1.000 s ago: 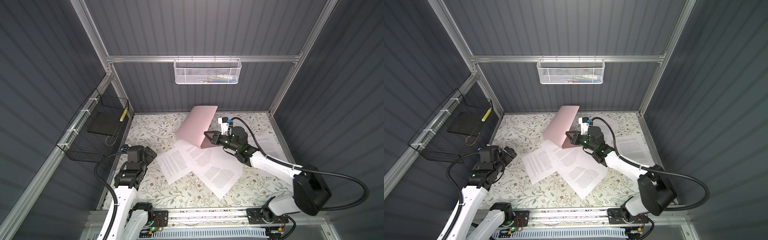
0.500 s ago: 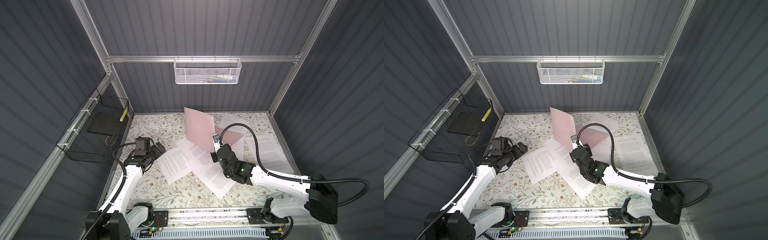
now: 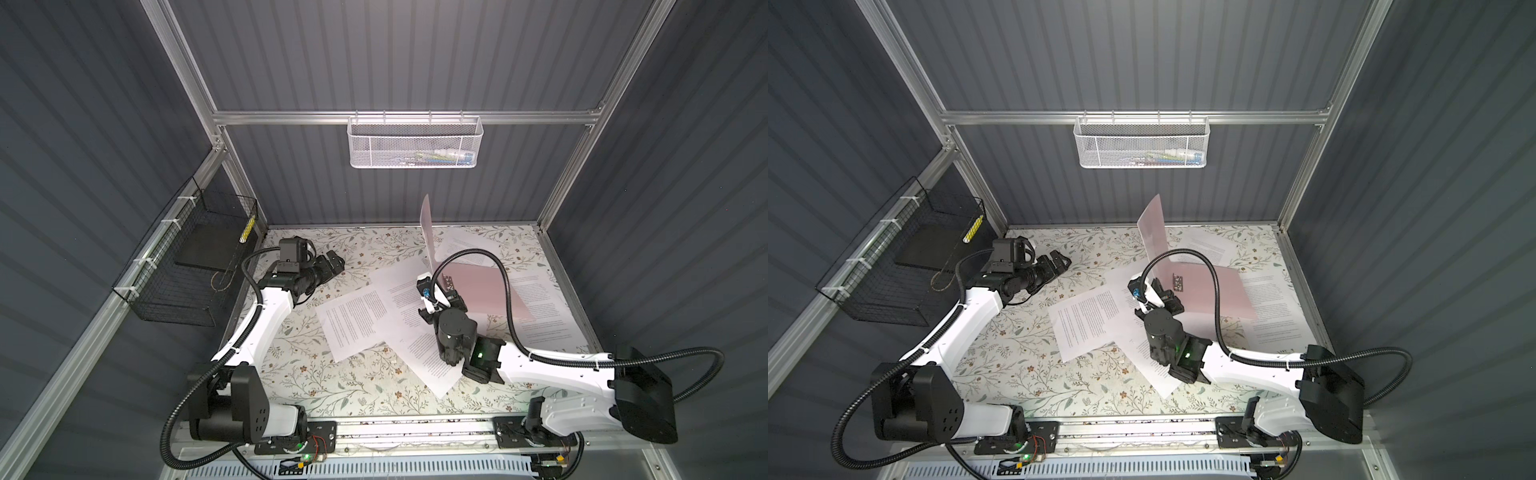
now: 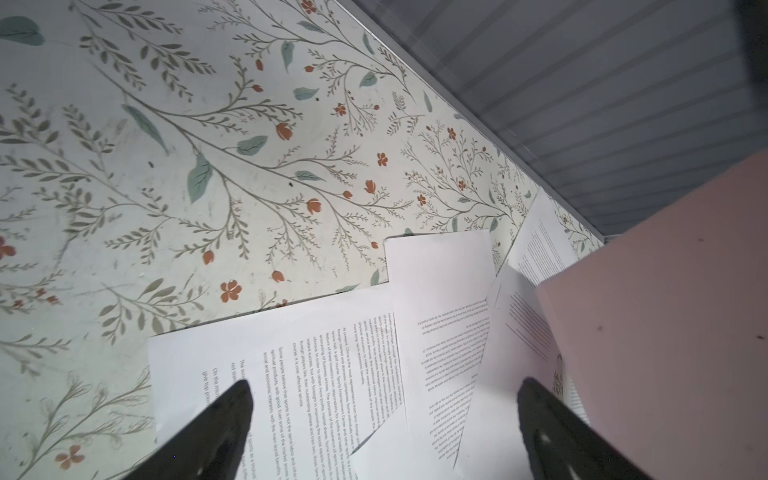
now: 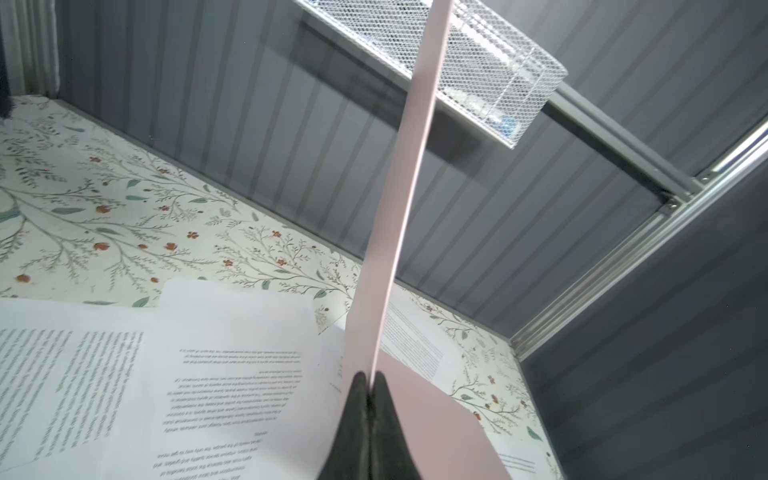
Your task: Put the files into the folder
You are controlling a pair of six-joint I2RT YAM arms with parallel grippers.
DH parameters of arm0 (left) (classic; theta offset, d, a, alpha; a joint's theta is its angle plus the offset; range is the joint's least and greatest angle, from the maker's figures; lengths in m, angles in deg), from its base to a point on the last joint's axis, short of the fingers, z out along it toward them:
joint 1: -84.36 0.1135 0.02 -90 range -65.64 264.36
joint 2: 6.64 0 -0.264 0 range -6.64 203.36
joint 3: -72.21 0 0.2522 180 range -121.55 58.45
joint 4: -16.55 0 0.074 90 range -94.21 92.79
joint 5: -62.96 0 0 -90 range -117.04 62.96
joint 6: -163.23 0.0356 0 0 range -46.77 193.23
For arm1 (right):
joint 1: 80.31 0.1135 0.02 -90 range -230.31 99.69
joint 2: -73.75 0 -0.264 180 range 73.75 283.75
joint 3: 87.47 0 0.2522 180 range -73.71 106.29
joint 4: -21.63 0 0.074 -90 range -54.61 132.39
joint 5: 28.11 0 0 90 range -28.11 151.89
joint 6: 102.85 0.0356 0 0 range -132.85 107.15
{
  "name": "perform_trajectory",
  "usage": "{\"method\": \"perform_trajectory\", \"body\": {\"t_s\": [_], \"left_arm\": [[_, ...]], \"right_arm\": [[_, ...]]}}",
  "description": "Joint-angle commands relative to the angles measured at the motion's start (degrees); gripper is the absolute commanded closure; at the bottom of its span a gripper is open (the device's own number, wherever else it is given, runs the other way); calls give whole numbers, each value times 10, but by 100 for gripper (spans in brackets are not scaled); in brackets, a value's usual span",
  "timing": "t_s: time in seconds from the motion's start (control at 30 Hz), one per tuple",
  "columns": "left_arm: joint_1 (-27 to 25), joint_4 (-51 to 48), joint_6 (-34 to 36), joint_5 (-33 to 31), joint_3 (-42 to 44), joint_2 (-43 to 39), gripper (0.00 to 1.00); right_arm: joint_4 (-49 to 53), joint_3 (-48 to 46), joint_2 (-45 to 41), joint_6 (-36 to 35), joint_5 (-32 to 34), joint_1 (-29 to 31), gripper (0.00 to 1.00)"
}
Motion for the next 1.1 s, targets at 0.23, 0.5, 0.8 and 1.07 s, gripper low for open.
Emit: {"method": "perform_trajectory", "body": {"t_s": [0.23,0.5,0.8,1.07], "left_arm": [[6,-66,58,87,-93,40,0],[4,-160,126,205,-193,131,0],[-79,-193,160,252,-243,191,11],[-93,-183,135,248,-237,217,51]], "right_arm": [[67,-11,154,147,-37,69,100],[110,-5,192,219,-54,97,100],[123,0,209,246,-62,101,100],[126,-5,206,257,-61,101,100]]}}
